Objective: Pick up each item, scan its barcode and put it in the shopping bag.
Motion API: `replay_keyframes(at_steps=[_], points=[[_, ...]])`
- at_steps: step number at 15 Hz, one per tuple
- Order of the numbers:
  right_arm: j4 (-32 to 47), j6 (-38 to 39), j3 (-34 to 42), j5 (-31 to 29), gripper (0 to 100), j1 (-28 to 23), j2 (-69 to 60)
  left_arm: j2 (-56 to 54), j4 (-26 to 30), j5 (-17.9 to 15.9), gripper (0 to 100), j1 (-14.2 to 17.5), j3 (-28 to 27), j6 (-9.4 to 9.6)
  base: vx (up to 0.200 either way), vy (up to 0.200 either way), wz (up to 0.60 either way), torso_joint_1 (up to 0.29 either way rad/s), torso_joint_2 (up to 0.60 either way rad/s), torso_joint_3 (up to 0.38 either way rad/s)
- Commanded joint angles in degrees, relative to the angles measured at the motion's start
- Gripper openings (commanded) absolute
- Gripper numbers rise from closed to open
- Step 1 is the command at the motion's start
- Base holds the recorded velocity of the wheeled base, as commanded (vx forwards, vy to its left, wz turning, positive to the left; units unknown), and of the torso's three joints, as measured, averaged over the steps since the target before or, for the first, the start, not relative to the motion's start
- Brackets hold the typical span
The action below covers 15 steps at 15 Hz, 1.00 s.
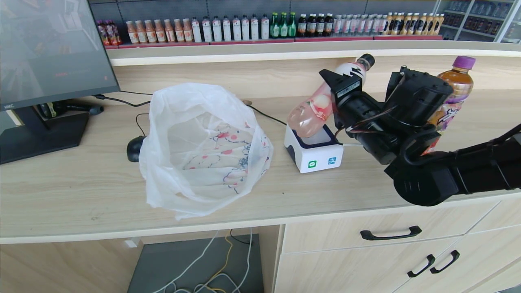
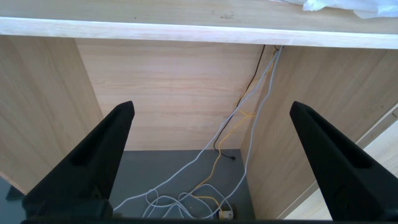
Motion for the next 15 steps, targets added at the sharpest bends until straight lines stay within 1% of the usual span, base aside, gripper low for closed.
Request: replay_keyframes(at_steps=[1,3,4,7,9,11,13,15], points=[[-0.2,-1.27,-1.03,0.2,0,0.19,-2.25,-0.02,-0.02,0.01,100,0.01,0.0,-0.01,0.0,0.0,0.0,0.0,0.0,0.0],[-0.11,-3.55,-1.73,1.17,0,1.16,-4.8,-0.02,-0.02,0.01,100,0.01,0.0,-0.01,0.0,0.0,0.0,0.0,0.0,0.0],[-0.11,-6.98,-1.65,1.87,0,1.86,-5.95,-0.02,-0.02,0.01,100,0.01,0.0,-0.01,0.0,0.0,0.0,0.0,0.0,0.0],[-0.02,-21.31,-1.47,1.26,0,1.51,-6.74,-0.02,-0.02,0.01,100,0.01,0.0,-0.01,0.0,0.0,0.0,0.0,0.0,0.0],[0.16,-33.7,-1.65,1.0,0,1.51,-7.79,-0.02,-0.02,0.01,100,0.01,0.0,-0.01,0.0,0.0,0.0,0.0,0.0,0.0],[-0.2,-43.72,-1.47,0.91,0,1.59,-8.23,-0.02,-0.02,0.01,100,0.01,0.0,-0.01,0.0,0.0,0.0,0.0,0.0,0.0],[-1.43,-51.1,0.2,0.82,0,1.68,-9.37,-0.02,-0.02,0.01,100,0.01,0.0,-0.01,0.0,0.0,0.0,0.0,0.0,0.0],[-3.45,-57.96,5.03,0.91,0,2.03,-11.57,-0.02,-0.02,0.01,100,0.01,0.0,-0.01,0.0,0.0,0.0,0.0,0.0,0.0]])
